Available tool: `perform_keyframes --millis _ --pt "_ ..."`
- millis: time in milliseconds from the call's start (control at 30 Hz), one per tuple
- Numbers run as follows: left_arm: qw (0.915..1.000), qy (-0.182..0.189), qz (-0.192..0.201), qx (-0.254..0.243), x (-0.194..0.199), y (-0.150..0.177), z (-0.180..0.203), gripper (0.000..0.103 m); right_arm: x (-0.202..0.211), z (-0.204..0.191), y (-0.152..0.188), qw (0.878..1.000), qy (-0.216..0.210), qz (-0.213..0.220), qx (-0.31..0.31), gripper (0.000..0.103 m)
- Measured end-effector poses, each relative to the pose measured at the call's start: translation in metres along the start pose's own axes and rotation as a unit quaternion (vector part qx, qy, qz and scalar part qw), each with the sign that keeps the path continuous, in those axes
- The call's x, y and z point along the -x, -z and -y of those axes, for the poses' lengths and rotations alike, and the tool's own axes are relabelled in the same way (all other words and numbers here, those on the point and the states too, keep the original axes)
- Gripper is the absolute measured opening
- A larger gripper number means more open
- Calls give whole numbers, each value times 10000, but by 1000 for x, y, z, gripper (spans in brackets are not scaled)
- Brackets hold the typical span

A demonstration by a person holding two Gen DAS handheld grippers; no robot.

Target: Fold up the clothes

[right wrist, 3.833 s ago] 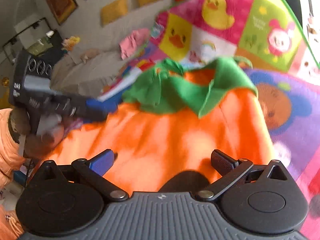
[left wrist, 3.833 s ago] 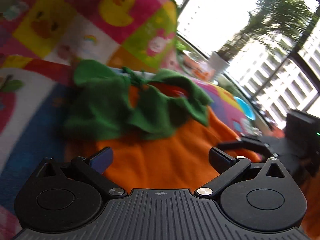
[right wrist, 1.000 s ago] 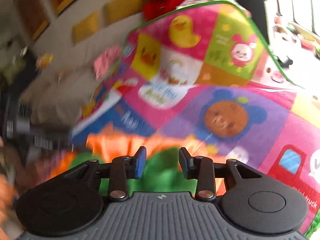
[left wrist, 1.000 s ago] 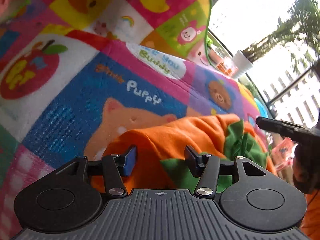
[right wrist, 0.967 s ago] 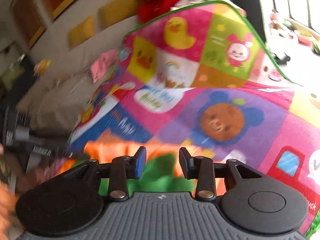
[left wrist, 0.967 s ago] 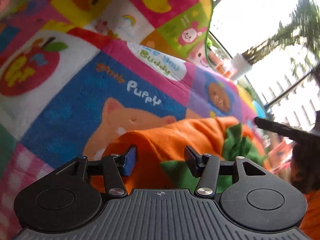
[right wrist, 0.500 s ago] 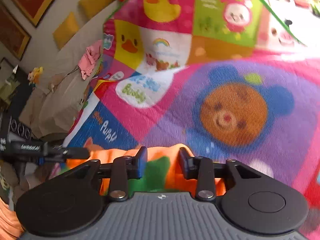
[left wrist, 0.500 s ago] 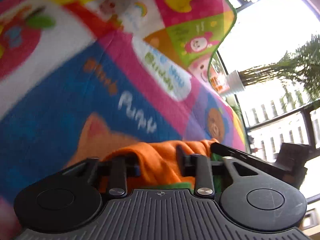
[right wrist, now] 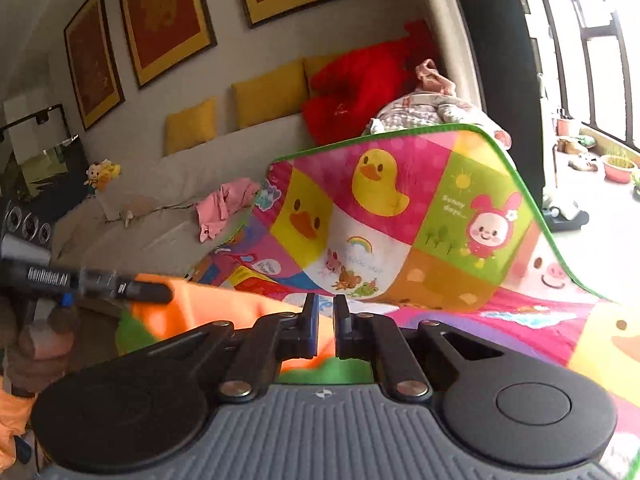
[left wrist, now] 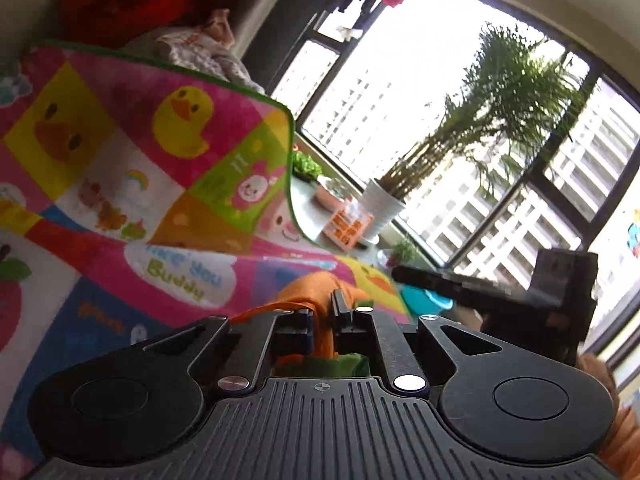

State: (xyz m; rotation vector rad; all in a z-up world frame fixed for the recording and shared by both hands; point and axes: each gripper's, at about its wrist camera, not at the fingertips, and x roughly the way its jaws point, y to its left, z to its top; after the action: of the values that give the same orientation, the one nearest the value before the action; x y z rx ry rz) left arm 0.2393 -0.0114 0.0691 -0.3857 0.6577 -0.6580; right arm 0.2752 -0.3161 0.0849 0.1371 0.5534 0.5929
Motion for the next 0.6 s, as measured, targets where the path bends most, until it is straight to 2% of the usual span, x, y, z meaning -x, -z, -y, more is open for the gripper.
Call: perform_keyframes --millis 67,167,300,333,367,400,433,467,600 --pt "9999 0 -111 -7 5 11 1 7 2 9 2 9996 91 -101 -254 43" --pt "9998 3 -218 11 10 22 -2 6 -10 28 6 9962 109 -333 -803 45" --pt "9997 34 -238 48 10 22 -8 6 -53 49 16 9837 -321 -822 -1566 48" --pt "9997 27 -245 55 10 22 -10 6 -62 47 19 9825 -379 -887 -1592 47" --pt "9997 12 -255 60 10 23 -11 6 -71 46 22 9813 -438 -952 -1617 40" --pt "9996 -4 -265 64 10 23 -12 6 -69 40 22 9832 -495 -923 -1494 32" --pt "9996 -20 -276 69 10 24 -13 6 -64 32 22 9858 -553 -867 -1328 18" --pt "9996 -36 -284 65 11 25 -14 6 -59 25 21 9880 -610 -811 -1161 11" --pt "9996 -50 -288 44 24 35 -14 6 -34 -4 20 9937 -784 -605 -529 9"
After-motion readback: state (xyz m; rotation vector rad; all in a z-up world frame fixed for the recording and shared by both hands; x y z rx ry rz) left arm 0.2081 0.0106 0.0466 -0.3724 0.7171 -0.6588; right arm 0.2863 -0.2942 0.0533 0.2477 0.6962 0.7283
